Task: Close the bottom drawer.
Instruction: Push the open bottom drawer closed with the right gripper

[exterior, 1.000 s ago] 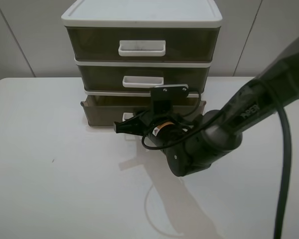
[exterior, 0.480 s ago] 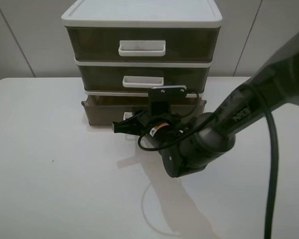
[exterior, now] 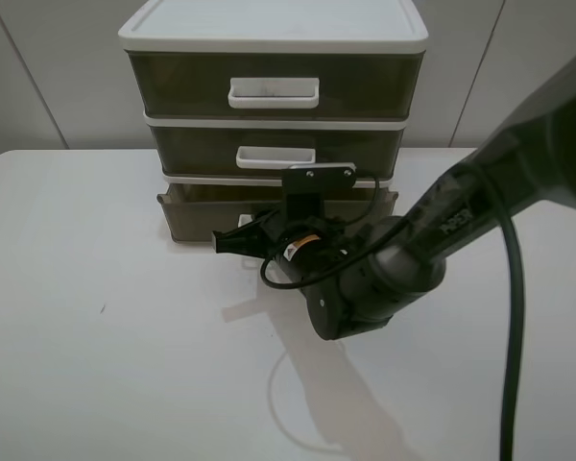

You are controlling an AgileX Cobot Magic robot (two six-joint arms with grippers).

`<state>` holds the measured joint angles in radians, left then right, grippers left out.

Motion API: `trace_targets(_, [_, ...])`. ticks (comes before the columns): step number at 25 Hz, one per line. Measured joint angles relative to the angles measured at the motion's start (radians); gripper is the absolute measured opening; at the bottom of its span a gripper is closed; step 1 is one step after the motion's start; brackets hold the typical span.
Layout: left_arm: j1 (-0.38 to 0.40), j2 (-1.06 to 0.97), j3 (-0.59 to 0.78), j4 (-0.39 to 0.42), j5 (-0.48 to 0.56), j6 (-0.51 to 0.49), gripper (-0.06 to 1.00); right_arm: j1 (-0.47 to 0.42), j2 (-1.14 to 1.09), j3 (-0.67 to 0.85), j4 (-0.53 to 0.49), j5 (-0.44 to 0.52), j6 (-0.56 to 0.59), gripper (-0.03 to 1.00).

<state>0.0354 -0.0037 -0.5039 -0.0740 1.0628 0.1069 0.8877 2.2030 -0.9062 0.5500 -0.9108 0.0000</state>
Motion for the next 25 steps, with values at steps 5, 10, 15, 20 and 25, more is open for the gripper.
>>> trace_targets(5, [0.000, 0.000, 0.000, 0.000, 0.000, 0.000, 0.72, 0.001, 0.001, -0.008, 0.008, 0.005, 0.000, 0.02])
trace_targets(10, [0.000, 0.000, 0.000, 0.000, 0.000, 0.000, 0.72, 0.002, 0.025, -0.046, 0.027, 0.005, -0.025, 0.02])
trace_targets(15, [0.000, 0.000, 0.000, 0.000, 0.000, 0.000, 0.72, 0.002, 0.039, -0.077, 0.032, -0.004, -0.044, 0.02])
trace_targets(20, [0.000, 0.000, 0.000, 0.000, 0.000, 0.000, 0.72, 0.002, 0.049, -0.086, 0.032, -0.002, -0.045, 0.02])
trace_targets(25, [0.000, 0.000, 0.000, 0.000, 0.000, 0.000, 0.72, 0.001, 0.049, -0.086, 0.034, -0.001, -0.048, 0.02])
